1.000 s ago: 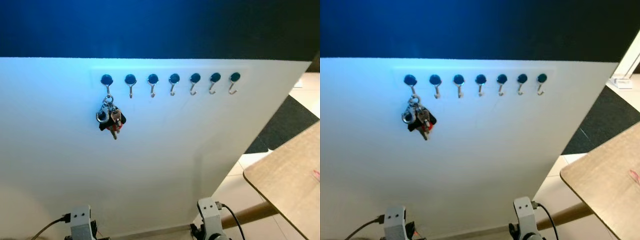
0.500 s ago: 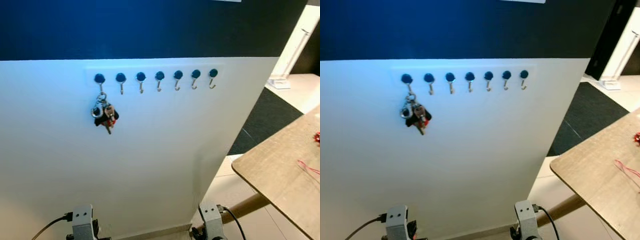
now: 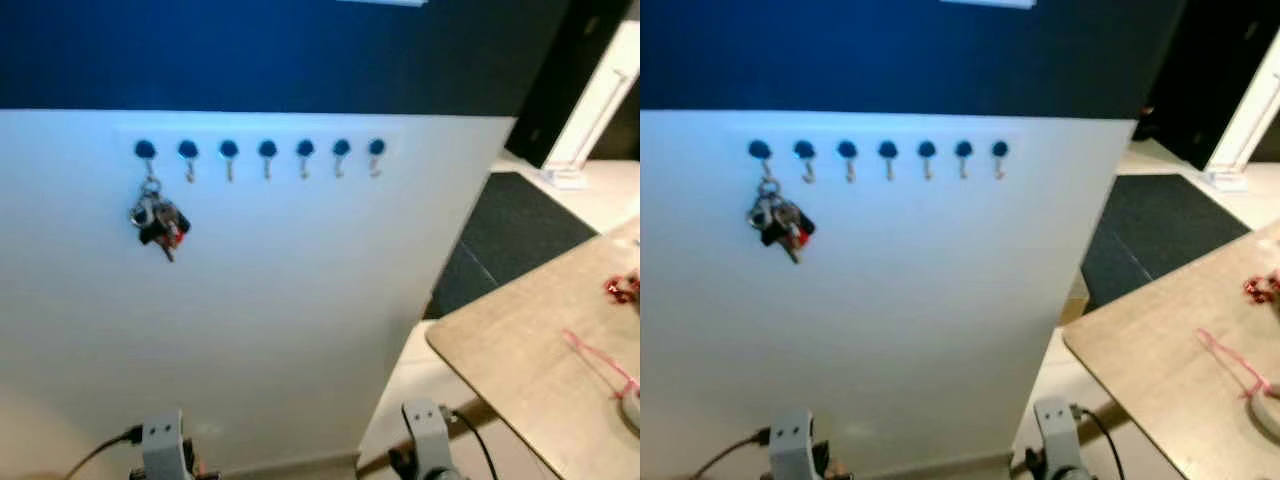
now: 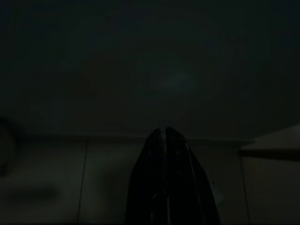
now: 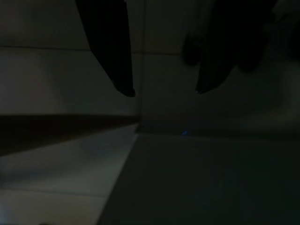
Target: Hang keys on a hook
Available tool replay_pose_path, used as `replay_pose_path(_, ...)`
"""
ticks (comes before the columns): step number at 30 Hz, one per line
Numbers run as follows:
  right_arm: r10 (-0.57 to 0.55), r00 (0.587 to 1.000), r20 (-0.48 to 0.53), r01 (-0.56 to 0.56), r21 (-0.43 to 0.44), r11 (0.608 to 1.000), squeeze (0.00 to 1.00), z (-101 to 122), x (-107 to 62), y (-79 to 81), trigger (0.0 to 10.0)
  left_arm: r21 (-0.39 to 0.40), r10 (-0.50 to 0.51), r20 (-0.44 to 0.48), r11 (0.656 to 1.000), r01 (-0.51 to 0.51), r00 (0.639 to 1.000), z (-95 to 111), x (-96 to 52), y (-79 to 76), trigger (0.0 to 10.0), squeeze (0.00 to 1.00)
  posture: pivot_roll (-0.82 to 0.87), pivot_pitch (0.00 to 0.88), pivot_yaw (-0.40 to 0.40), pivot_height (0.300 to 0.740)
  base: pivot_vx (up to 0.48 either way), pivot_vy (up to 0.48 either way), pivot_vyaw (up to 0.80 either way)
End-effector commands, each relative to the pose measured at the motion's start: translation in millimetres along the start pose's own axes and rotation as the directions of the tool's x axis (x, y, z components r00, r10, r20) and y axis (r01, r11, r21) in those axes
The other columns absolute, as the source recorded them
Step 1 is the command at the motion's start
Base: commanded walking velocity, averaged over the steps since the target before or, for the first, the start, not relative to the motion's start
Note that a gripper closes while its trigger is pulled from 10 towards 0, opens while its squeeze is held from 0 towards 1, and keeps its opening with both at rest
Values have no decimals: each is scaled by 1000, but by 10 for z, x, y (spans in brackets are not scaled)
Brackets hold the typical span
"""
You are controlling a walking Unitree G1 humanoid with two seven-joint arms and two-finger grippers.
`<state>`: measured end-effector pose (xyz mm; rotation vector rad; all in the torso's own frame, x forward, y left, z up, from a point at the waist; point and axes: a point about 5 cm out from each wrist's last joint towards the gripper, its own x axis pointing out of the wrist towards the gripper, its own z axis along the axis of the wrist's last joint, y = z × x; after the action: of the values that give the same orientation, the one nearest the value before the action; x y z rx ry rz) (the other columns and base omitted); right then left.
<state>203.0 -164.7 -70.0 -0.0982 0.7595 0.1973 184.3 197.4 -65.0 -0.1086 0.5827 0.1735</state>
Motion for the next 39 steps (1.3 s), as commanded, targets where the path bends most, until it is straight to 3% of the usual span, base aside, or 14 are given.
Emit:
replay_pose_path(1, -3, 1000, -13, 3, 10, 1000, 0, -25, -6, -5, 10000, -10, 24, 3, 1000, -24, 1000, -8, -8, 29, 10000, 0, 71, 27, -71, 740, 0, 0, 0)
replay_pose_path(11, 45, 999, -16, -45, -19, 999, 0, -19, 1, 46, 10000, -13, 35, 9, 999, -35, 999, 8, -2, 40, 10000, 0, 72, 30, -70, 740, 0, 0, 0)
replay_pose_path(30, 66, 998, -20, -67, -55, 996, 0, -41, -4, 91, 10000, -8, 5, 4, 1000, -5, 1000, -16, -10, -12, 10000, 0, 72, 38, -67, 740, 0, 0, 756)
replay_pose_path(33, 44, 999, -9, -44, -7, 999, 0, -39, -7, 70, 10000, -8, 4, 5, 1000, -4, 1000, -22, -15, -15, 10000, 0, 70, 41, -65, 740, 0, 0, 0)
replay_pose_path(39, 42, 999, -9, -42, -12, 999, 0, -35, -6, 61, 10000, -12, 3, 4, 1000, -3, 1000, -25, -17, -12, 10000, 0, 67, 44, -65, 740, 0, 0, 0)
